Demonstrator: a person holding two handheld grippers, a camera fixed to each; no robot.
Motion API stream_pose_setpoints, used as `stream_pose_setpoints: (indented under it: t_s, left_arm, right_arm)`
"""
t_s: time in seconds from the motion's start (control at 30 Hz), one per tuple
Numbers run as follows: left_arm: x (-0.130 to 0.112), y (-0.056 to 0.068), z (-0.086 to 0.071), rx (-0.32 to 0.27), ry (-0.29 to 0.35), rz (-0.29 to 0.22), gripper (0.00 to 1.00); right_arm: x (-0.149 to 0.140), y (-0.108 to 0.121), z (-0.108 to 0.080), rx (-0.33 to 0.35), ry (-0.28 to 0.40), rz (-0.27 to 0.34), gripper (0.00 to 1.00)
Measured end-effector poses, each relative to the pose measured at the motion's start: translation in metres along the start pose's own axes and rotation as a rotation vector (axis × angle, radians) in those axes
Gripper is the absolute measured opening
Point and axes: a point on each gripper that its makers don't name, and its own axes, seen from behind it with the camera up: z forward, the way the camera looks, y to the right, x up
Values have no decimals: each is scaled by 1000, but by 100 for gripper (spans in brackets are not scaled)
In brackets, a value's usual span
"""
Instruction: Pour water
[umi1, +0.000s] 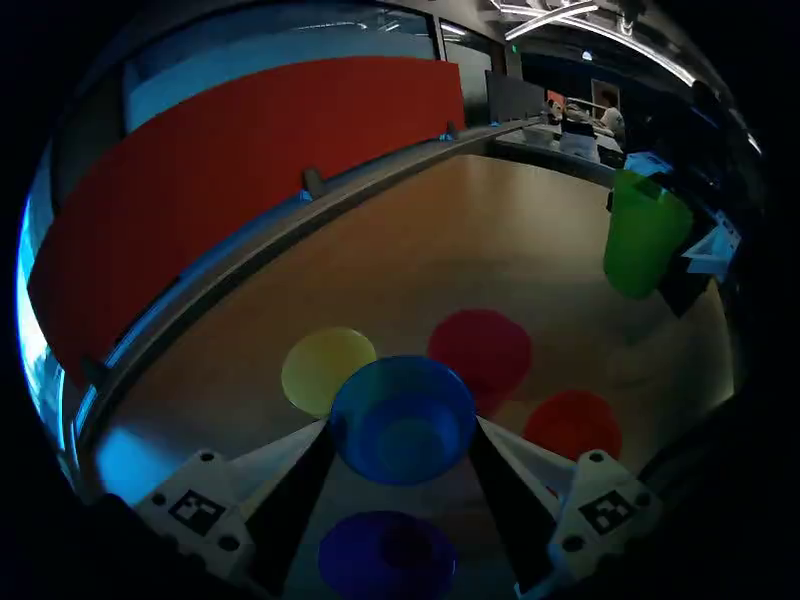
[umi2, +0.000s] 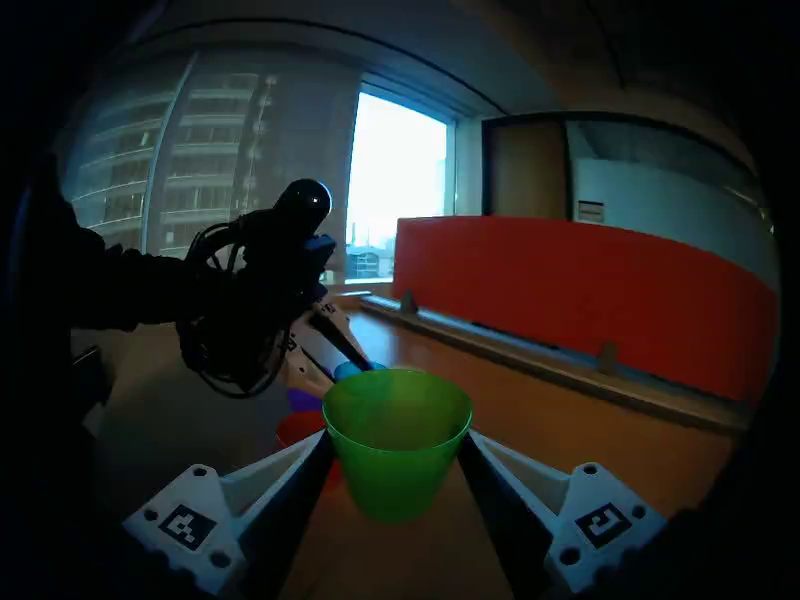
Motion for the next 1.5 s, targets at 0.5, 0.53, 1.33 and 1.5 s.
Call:
stream_pose_setpoints:
  t_s: [0.5, 0.53, 1.33, 1.5]
  left_arm:
    - [24, 4, -41, 42, 114, -19, 87]
    - [27, 4, -44, 46, 122, -20, 87]
    - [78, 10, -102, 123, 320, -22, 87]
    - [87, 10, -112, 142, 368, -5, 87]
  right_arm:
    - [14, -14, -4, 8, 2, -17, 88]
    - [15, -15, -4, 10, 2, -17, 89]
    - [21, -33, -7, 40, 2, 3, 88]
    - [19, -36, -4, 51, 0, 9, 88]
